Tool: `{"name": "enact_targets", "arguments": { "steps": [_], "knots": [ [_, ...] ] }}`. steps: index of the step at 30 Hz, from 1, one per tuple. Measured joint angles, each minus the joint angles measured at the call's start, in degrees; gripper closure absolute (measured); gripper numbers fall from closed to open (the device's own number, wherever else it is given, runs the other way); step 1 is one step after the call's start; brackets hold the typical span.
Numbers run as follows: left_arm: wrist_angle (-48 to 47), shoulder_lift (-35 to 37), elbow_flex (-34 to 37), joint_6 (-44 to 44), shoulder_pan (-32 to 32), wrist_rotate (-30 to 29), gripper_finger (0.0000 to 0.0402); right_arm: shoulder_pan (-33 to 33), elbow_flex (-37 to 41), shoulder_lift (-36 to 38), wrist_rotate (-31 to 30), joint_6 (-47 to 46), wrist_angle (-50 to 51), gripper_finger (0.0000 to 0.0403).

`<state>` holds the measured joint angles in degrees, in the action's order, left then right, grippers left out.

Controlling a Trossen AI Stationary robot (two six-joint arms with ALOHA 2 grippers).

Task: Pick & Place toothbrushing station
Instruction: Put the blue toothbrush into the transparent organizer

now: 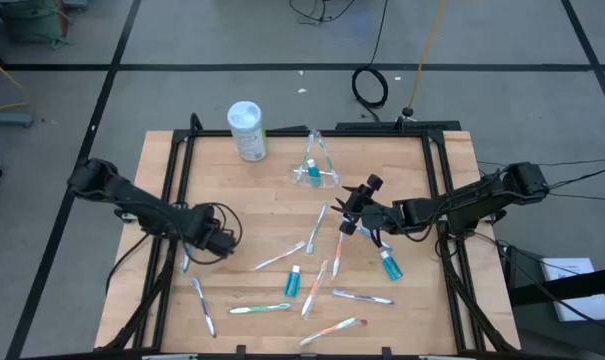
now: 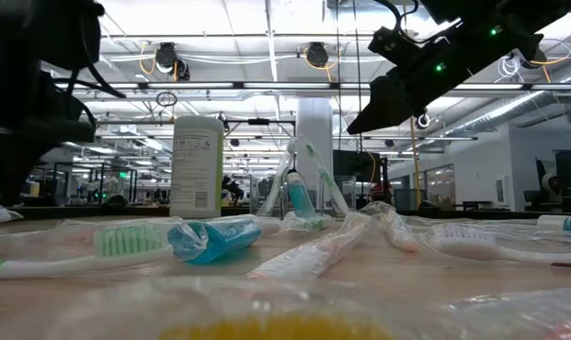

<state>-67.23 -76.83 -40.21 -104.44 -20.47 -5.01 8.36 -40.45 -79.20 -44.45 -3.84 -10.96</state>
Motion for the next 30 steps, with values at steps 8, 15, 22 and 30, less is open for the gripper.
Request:
{"name": "enact_targets", "arguments": {
  "steps": [8,15,22,30],
  "knots": [
    [0.1,-8.6,0.2,-0.2,4.0,1.5,0.0245,0.0,0.0,0.0,6.1,0.0,-1.2,0.0232],
    [-0.8,-15.2,-0.4,7.1,5.8,4.8,0.0245,-0.1,0.0,0.0,7.1,0.2,-1.5,0.0232],
    [-13.5,-15.3,-5.2,0.8,1.5,15.1,0.0245,-0.2,0.0,0.0,7.1,0.2,-1.7,0.0232],
    [-9.3,-15.3,-5.2,-11.0,-6.0,20.2,0.0245,-0.2,0.0,0.0,7.2,0.7,-1.4,0.0232]
  ]
}}
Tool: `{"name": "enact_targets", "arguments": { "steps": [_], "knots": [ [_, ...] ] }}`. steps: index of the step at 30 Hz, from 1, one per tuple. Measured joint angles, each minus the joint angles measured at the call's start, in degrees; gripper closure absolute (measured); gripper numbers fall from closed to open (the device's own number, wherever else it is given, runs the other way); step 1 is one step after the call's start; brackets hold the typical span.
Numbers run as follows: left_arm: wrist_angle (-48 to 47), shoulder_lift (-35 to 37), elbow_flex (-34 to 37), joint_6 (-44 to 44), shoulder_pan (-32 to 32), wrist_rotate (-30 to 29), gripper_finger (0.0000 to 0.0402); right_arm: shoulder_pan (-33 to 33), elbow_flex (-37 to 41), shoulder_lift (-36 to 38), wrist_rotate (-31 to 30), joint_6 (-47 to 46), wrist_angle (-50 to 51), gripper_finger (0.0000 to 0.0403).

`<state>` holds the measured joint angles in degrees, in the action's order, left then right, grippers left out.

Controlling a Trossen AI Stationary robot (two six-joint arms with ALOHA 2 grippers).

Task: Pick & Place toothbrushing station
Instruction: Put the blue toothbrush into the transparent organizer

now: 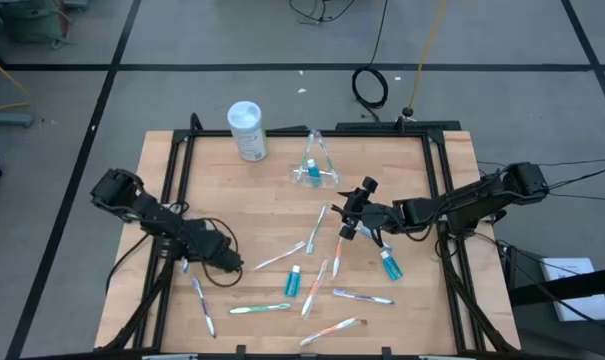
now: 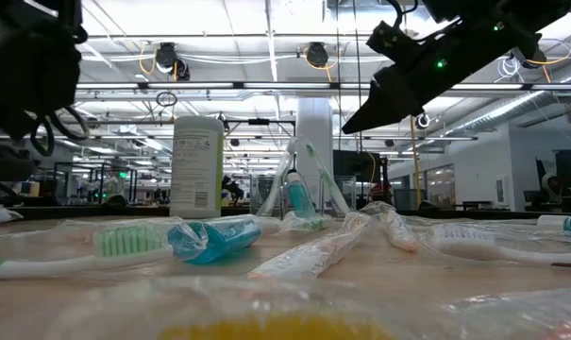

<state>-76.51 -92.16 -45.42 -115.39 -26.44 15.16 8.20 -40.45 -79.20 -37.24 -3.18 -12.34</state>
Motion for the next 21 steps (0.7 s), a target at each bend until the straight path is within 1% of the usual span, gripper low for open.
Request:
{"name": "enact_targets", "arguments": {
  "steps": [4,11,13,16,21],
  "knots": [
    [4.8,0.0,0.1,-3.0,-2.6,-0.9,0.0245,0.0,0.0,0.0,0.0,2.5,0.0,0.0232],
    [3.3,0.4,0.1,-12.1,-8.5,-0.3,0.0245,0.0,0.0,0.0,-0.1,5.4,-0.3,0.0232],
    [4.2,0.7,0.1,-13.8,-10.1,-1.6,0.0245,0.0,0.0,0.0,-0.1,5.8,-0.3,0.0232],
    [8.1,0.8,0.0,-14.3,-11.3,-6.8,0.0245,0.0,0.0,0.0,-0.1,6.7,-0.5,0.0232],
    [4.9,1.0,0.1,-16.5,-12.9,-7.7,0.0245,0.0,0.0,0.0,0.0,7.1,-1.9,0.0232]
  ]
}}
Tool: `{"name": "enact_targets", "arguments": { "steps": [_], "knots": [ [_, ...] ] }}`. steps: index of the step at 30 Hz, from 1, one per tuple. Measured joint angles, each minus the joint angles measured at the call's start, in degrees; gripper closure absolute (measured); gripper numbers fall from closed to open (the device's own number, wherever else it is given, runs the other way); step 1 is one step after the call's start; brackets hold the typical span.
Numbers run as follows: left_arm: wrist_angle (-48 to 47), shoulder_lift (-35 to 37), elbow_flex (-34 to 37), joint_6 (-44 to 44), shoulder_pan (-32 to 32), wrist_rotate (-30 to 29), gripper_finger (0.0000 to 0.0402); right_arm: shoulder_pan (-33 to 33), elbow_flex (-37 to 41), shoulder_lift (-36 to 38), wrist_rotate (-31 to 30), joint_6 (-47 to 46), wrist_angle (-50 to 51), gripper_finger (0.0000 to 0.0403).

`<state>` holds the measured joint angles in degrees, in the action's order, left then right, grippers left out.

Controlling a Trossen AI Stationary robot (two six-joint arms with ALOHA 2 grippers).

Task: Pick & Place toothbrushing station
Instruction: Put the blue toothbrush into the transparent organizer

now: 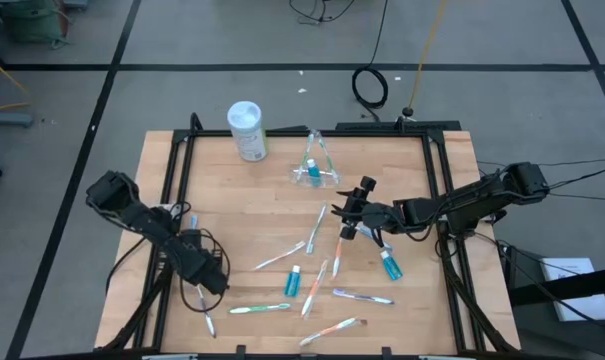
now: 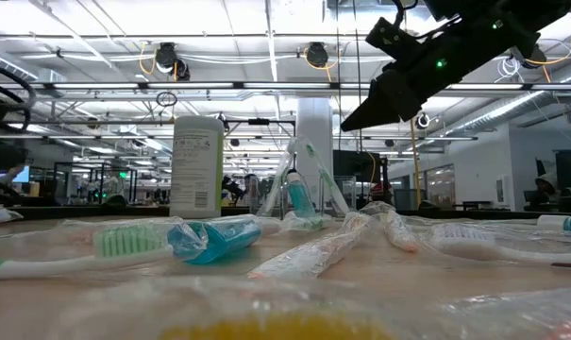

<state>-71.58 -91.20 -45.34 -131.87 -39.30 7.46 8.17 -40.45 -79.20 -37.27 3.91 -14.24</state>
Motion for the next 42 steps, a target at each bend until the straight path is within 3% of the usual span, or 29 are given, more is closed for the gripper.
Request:
{"name": "enact_targets", "arguments": {
  "steps": [7,12,26,29,36,42],
  "knots": [
    [-0.4,1.4,1.3,-6.0,-3.4,-0.1,0.0245,0.0,0.0,0.0,0.0,-0.1,-0.2,0.0232],
    [5.8,1.4,5.3,-9.7,-5.1,-0.2,0.0245,0.0,0.0,0.0,0.1,-0.2,-0.6,0.0232],
    [11.1,1.5,7.3,-7.2,-5.3,-3.0,0.0246,0.0,0.0,0.0,0.1,-0.2,-0.9,0.0232],
    [11.3,1.5,7.3,-9.2,-5.5,-3.2,0.0267,0.0,0.0,0.0,0.1,-0.2,-0.9,0.0232],
    [12.5,1.4,7.3,-8.0,-5.8,-7.1,0.0386,0.0,0.0,0.0,0.1,-0.2,-0.9,0.0232],
    [11.2,1.1,5.0,-5.9,-4.4,-15.5,0.0361,0.0,0.0,0.0,0.1,-0.2,-0.9,0.0232]
  ]
}}
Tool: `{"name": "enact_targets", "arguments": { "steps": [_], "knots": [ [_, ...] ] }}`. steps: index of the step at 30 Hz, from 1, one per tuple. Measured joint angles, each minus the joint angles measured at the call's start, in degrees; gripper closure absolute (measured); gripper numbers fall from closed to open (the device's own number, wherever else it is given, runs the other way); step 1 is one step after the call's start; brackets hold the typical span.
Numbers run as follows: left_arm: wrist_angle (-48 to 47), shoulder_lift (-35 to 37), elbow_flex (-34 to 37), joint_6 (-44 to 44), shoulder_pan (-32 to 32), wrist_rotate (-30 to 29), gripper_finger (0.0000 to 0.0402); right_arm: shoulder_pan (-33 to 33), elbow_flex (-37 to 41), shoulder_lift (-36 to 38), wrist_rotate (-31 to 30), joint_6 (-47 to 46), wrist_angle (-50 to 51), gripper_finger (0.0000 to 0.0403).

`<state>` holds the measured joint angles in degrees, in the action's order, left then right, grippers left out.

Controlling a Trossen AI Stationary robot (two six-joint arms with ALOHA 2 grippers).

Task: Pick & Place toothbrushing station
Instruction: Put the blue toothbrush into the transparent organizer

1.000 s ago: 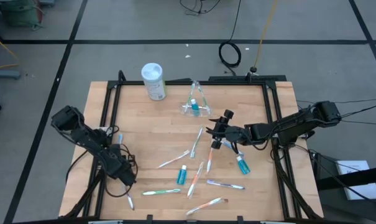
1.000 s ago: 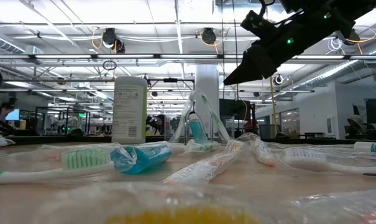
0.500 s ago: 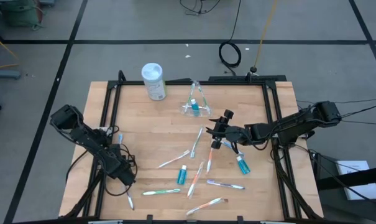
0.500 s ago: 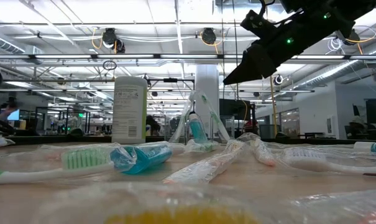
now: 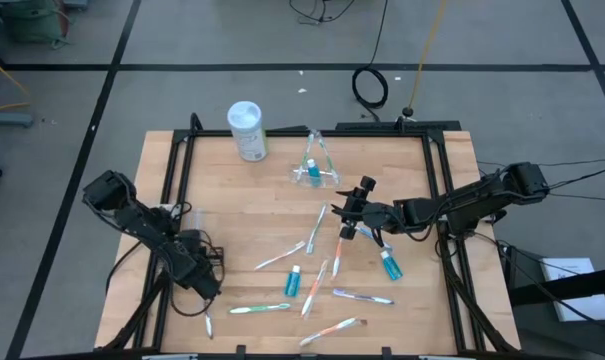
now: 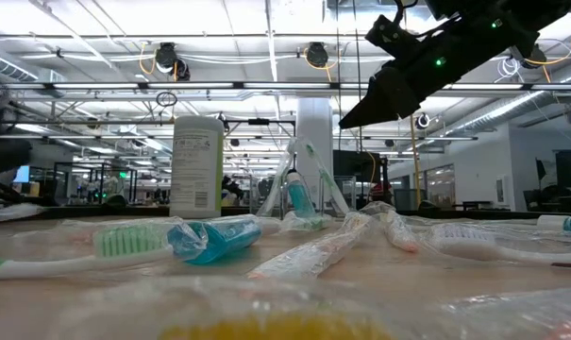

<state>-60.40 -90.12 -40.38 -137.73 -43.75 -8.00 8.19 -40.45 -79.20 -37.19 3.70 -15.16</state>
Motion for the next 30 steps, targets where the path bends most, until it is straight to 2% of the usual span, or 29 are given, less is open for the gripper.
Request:
{"name": "enact_targets", "arguments": {
  "steps": [5,8,11,14,19,24,27,30],
  "knots": [
    [-4.3,0.2,-6.3,5.2,1.3,-16.1,0.0387,0.0,0.0,0.0,0.0,-0.1,-0.3,0.0232],
    [-5.1,1.4,-10.1,11.5,2.9,-26.9,0.0389,0.0,0.0,0.0,0.9,-2.5,-1.0,0.0232],
    [-5.3,1.8,-12.7,20.7,5.4,-34.2,0.0376,-0.5,0.0,0.0,6.8,-4.7,-1.9,0.0232],
    [-0.5,2.0,-15.0,31.7,8.4,-39.6,0.0377,-1.4,0.0,0.0,14.1,-4.6,-5.0,0.0232],
    [18.5,1.9,-15.3,61.8,14.5,-40.9,0.0394,-2.4,0.4,-1.7,22.1,-5.0,-12.1,0.0232],
    [41.0,1.9,-15.4,91.7,19.4,-37.5,0.0374,-2.5,3.4,-4.6,25.9,-8.0,-22.0,0.0232],
    [51.8,1.9,-15.4,105.4,20.8,-36.4,0.0372,-2.6,5.0,-5.6,25.4,-9.9,-30.1,0.0232],
    [57.8,2.0,-15.5,114.2,22.1,-34.1,0.0385,-2.6,7.1,-5.9,25.6,-11.4,-38.1,0.0232]
  ]
}}
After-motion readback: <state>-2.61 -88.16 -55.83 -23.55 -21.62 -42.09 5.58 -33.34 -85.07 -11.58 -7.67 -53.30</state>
